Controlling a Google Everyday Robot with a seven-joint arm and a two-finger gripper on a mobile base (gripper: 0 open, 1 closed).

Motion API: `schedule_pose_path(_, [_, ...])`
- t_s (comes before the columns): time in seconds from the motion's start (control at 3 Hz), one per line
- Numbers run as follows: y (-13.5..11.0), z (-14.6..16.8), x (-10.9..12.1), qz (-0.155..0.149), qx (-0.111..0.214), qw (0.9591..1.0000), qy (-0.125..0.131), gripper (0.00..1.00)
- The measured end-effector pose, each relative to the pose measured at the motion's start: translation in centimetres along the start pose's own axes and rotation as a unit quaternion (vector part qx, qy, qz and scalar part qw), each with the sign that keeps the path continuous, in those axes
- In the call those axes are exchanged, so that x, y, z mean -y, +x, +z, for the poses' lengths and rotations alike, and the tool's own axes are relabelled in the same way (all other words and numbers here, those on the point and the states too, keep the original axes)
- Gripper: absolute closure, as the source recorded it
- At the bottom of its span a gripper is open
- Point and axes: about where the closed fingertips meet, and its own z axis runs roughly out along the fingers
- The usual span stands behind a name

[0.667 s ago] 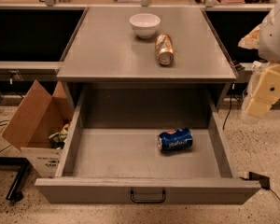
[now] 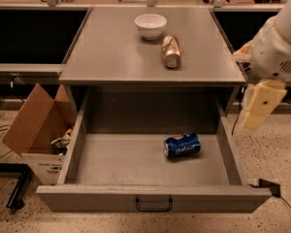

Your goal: Pick pepsi can from top drawer and place on counter

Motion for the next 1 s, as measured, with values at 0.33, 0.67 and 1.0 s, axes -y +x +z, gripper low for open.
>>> schedule_pose_path(0.33, [-0.7,6.3,-0.4,-0.047,0.028,0.9977,-0.041,0.00])
schedule_pose_path(0.67, [-1.1,12.4,-1.6,-0.073,0.051,0.9924,-0.084,0.00])
schedule_pose_path(1.0, [-1.1,12.4,-1.6,-0.073,0.051,0.9924,-0.084,0.00])
